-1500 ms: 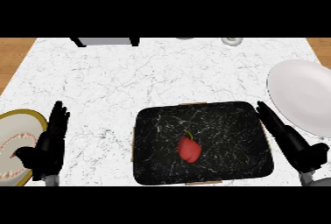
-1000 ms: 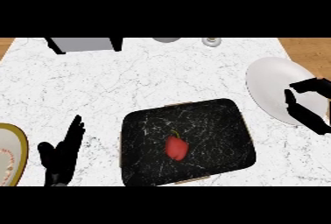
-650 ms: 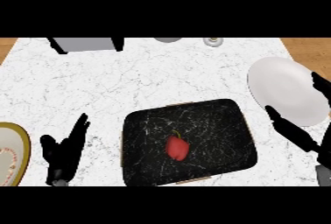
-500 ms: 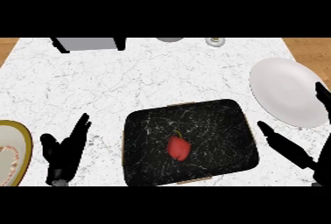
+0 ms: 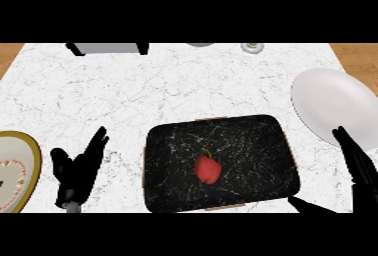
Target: Pick the bell pepper from the tray and place it in the plate
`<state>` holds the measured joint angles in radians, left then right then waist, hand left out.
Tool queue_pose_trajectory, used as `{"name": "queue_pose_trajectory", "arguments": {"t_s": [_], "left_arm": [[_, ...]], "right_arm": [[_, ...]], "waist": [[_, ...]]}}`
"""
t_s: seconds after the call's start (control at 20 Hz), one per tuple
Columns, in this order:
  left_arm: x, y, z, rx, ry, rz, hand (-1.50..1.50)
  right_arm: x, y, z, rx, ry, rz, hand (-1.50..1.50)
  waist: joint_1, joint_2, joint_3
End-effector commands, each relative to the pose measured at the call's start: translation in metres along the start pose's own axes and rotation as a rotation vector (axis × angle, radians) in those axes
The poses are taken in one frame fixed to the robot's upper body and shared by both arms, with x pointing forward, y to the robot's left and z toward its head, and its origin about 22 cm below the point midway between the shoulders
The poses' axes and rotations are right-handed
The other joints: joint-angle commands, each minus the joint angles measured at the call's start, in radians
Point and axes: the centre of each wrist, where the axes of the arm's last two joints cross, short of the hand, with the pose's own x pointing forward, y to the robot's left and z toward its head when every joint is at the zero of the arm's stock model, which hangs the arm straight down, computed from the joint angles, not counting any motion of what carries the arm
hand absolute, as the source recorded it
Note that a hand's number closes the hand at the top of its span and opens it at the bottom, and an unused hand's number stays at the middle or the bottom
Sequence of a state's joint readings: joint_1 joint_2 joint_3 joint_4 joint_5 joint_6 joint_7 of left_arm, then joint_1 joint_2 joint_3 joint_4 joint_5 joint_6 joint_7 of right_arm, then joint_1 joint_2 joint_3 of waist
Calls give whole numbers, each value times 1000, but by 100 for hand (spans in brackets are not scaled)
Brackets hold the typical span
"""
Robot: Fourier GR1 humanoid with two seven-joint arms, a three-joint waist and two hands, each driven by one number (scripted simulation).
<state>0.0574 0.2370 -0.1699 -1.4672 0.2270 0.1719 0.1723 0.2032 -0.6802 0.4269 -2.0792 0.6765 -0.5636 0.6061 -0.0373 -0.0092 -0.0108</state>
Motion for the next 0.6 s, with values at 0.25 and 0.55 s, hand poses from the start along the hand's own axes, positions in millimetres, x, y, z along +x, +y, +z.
{"name": "queue_pose_trajectory", "arguments": {"t_s": [0.25,0.55], "left_arm": [[9,-21,-9,-59,2,-11,0],[4,-31,-9,-77,25,-1,0]], "right_arm": [[70,2,16,95,185,237,-150],[124,50,21,106,237,299,-150]], "waist": [[51,9,1],[58,8,5]]}}
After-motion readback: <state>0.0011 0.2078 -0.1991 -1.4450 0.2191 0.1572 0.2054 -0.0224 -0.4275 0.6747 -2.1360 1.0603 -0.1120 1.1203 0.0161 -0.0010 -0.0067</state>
